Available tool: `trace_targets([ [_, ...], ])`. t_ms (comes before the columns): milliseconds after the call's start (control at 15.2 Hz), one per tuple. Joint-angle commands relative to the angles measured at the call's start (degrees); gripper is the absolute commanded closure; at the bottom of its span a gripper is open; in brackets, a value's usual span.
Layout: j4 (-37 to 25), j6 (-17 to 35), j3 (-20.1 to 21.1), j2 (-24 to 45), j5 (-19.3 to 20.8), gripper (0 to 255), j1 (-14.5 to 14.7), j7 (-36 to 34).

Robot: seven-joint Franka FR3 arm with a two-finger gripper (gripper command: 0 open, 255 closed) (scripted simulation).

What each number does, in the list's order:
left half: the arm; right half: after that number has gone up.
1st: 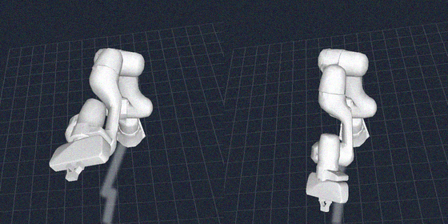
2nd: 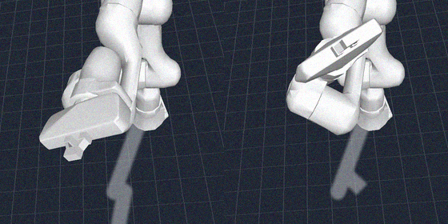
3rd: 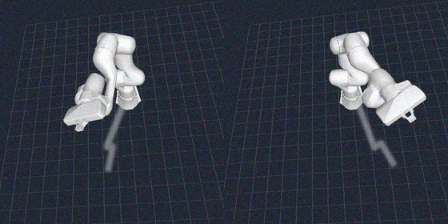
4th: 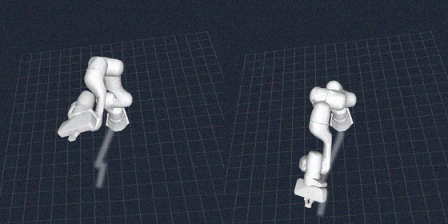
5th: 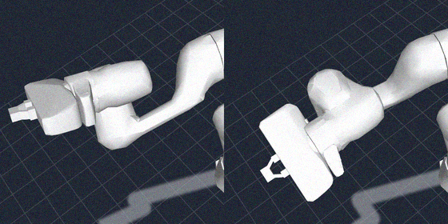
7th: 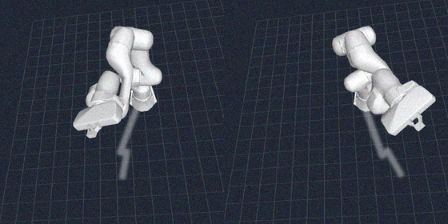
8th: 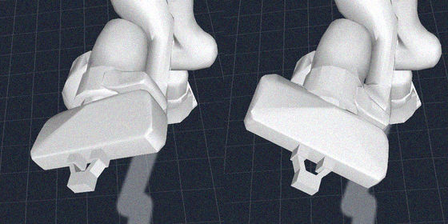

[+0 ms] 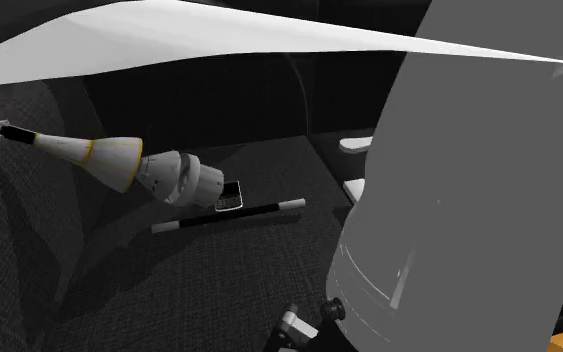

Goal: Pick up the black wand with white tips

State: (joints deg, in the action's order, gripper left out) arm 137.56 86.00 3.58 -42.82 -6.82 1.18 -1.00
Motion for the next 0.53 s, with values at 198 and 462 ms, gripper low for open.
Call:
trace_targets([
  [198,-0.71,3.08,4.70,2.02,-3.10,0,-0.05,-8.00],
  [462,-3.05,7.48,10.93,6.31,-6.09,0,-0.64,-18.51],
])
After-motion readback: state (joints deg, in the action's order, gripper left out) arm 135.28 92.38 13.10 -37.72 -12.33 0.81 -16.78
